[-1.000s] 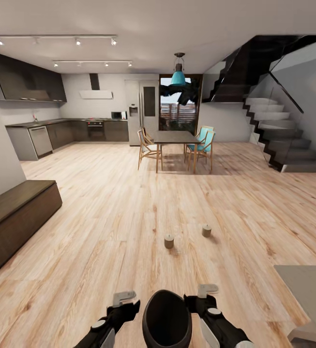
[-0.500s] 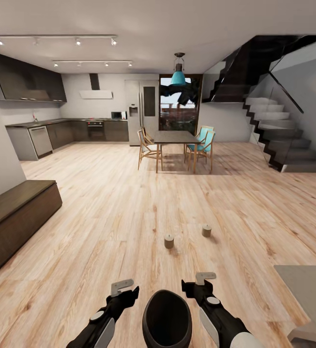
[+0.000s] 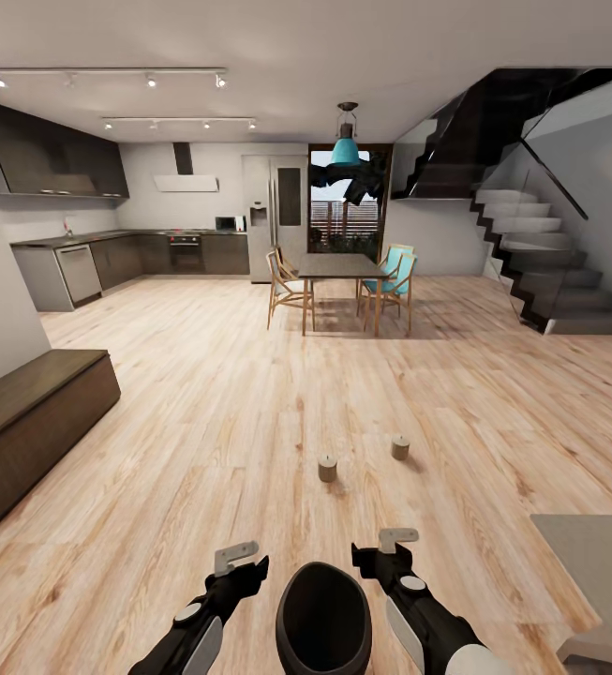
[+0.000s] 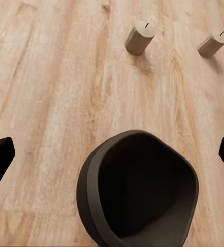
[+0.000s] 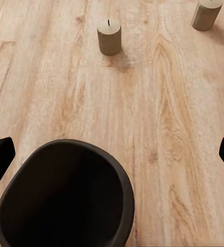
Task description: Place each of the two pumpkins and all three candles from the living room inside a cabinet in the living room (use any cabinet), then make sure every cabinet is closed, and position the cauldron so it is next to a table in the living room.
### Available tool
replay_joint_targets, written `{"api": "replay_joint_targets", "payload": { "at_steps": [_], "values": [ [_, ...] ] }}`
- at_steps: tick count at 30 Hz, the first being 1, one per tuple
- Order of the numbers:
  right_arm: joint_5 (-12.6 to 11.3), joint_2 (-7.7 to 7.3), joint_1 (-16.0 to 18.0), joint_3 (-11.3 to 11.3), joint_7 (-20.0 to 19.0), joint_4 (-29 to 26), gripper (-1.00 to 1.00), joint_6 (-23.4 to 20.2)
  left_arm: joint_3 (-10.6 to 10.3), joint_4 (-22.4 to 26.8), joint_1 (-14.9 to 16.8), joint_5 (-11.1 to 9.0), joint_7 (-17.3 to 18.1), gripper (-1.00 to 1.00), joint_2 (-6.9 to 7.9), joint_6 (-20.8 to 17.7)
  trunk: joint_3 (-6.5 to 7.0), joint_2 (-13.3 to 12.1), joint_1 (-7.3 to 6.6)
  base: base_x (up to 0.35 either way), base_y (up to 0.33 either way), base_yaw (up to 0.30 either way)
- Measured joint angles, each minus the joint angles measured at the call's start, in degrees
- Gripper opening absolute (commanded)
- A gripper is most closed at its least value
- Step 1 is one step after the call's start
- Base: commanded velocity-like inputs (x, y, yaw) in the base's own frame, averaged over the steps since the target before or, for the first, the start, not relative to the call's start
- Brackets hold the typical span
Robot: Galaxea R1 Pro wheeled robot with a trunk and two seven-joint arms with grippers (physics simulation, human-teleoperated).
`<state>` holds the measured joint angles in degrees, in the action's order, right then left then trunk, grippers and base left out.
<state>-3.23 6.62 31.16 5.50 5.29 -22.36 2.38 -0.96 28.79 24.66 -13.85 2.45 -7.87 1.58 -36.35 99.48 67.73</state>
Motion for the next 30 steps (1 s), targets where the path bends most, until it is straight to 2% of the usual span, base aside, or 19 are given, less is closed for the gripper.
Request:
{"api": "replay_joint_targets", "payload": {
  "at_steps": [2, 5, 7, 9, 13, 25, 30],
  "values": [
    [0.01, 0.05, 0.01, -0.04, 0.10, 0.05, 1.00, -1.92, -0.01, -0.01, 0.05, -0.09, -0.28, 1.00, -0.03, -0.37, 0.00, 0.00, 0.00, 0.000, 0.000, 0.000],
    [-0.18, 0.09, 0.15, -0.13, 0.19, -0.06, 1.00, -7.93, -0.06, -0.03, 0.40, -0.12, -1.43, 1.00, -0.09, -2.36, 0.00, 0.00, 0.00, 0.000, 0.000, 0.000],
    [-0.33, 0.10, 0.25, -0.21, 0.25, -0.38, 1.00, -11.93, -0.06, 0.20, 0.95, -0.23, -3.78, 1.00, -0.12, -6.33, 0.01, 0.00, 0.00, 0.000, 0.000, 0.000],
    [-0.36, 0.10, 0.33, -0.24, 0.29, -0.48, 1.00, -13.96, -0.07, 0.36, 2.01, -0.26, -6.36, 1.00, -0.15, -11.25, 0.01, 0.00, 0.00, 0.000, 0.000, 0.000],
    [-0.35, 0.15, 0.37, -0.29, 0.33, -0.42, 1.00, -15.22, -0.07, 0.12, 3.61, -0.30, -8.36, 1.00, -0.18, -16.64, 0.01, 0.00, 0.00, 0.000, 0.000, 0.000],
    [-0.35, 0.19, 0.47, -0.35, 0.34, -0.12, 1.00, -15.45, 0.01, -0.09, 4.58, -0.29, -9.18, 1.00, -0.32, -18.84, 0.01, 0.00, 0.00, 0.000, 0.000, 0.000],
    [-0.35, 0.19, 0.46, -0.35, 0.34, -0.08, 1.00, -15.21, 0.17, -0.09, 5.52, -1.16, -13.58, 1.00, -0.52, -21.55, 0.01, 0.00, 0.00, 0.000, 0.000, 0.000]
  ]
}}
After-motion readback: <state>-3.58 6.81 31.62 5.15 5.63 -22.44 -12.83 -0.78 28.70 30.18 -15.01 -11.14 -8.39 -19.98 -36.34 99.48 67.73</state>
